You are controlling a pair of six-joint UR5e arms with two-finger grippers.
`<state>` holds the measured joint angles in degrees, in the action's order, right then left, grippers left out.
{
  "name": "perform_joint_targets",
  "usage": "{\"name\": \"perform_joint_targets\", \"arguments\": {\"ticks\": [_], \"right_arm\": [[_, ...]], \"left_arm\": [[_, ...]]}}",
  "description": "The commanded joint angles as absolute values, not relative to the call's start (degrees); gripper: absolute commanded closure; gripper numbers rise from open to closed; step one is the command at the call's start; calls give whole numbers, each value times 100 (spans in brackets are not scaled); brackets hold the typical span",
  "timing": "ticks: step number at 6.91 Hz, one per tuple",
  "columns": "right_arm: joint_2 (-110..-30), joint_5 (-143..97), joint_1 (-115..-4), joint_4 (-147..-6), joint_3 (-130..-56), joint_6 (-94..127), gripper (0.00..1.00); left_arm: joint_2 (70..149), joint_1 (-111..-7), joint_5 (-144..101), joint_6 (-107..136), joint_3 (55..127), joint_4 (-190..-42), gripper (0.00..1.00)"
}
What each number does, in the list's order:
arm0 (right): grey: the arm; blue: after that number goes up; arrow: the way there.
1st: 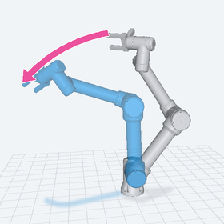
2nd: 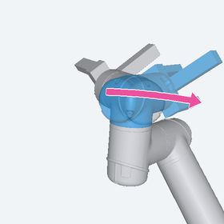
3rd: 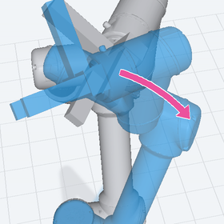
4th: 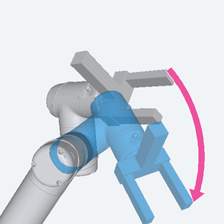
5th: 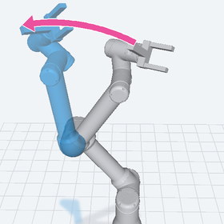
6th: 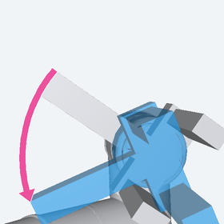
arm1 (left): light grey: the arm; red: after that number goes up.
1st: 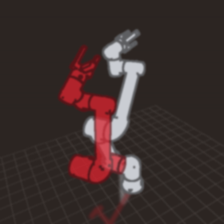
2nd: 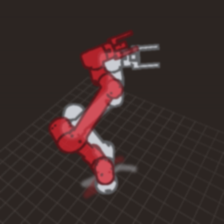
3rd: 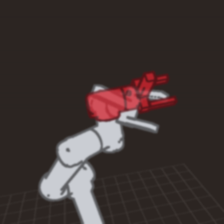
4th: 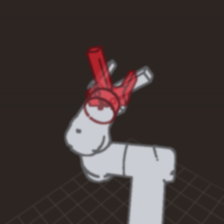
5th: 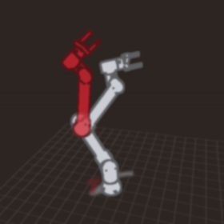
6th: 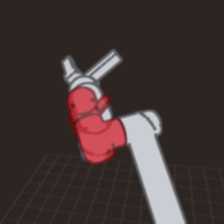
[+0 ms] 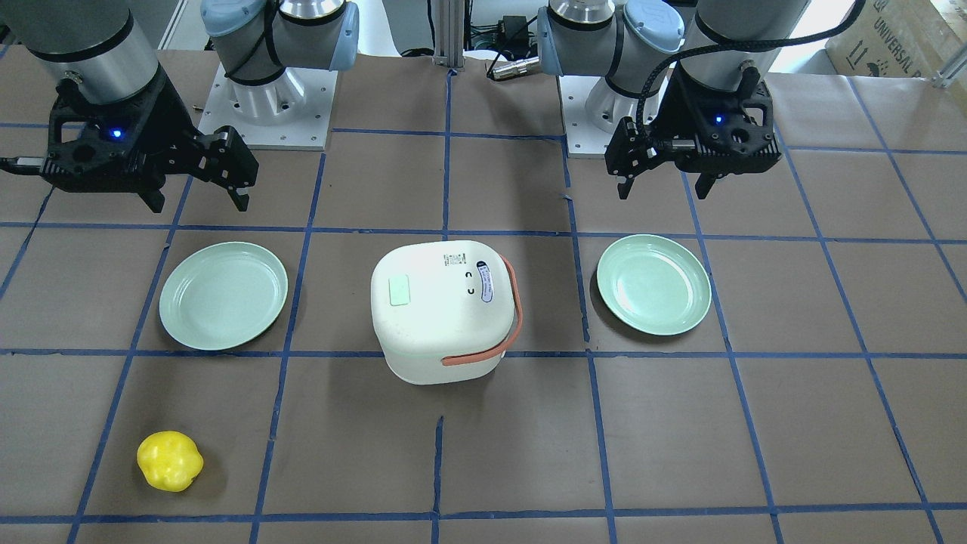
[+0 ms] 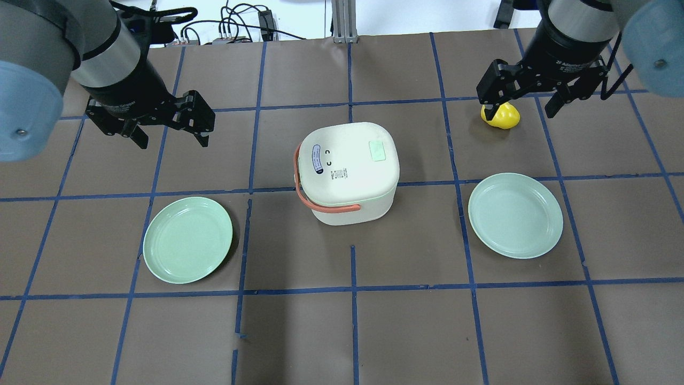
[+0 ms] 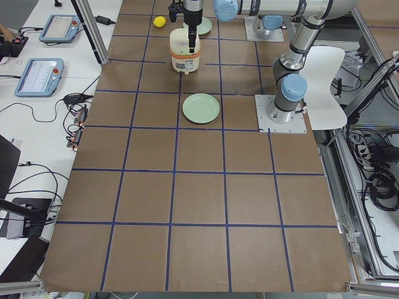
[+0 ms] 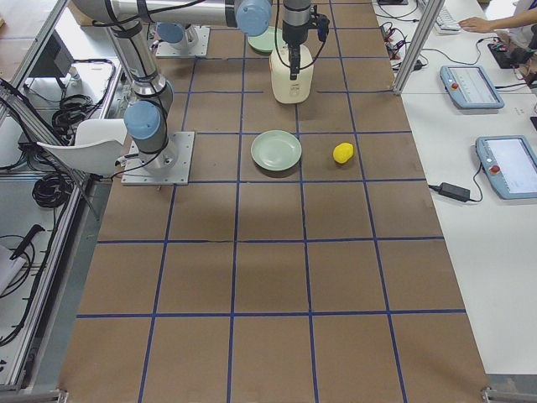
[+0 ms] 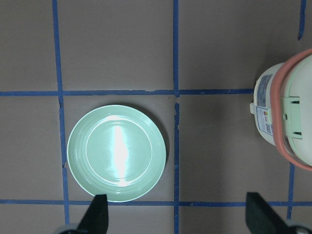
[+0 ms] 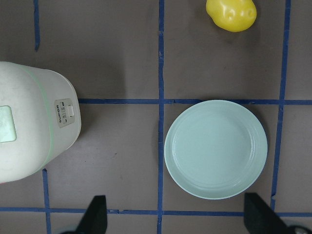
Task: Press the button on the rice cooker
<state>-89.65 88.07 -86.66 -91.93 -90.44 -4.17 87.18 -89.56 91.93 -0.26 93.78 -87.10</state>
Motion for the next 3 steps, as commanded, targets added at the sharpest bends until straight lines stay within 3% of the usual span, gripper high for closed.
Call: {"name": "perform_joint_targets", "arguments": {"ticks": [1,3], "right_arm": [[-8965,8807,-8657,-9193,-9061,-413,0],[-8974,8807,-8666,-9185,-9009,-413,0]], "left_arm": [[8719,-8956,9193,-26,9378,-8710,0],[8719,-8956,9193,-26,9378,-8710,0]]}}
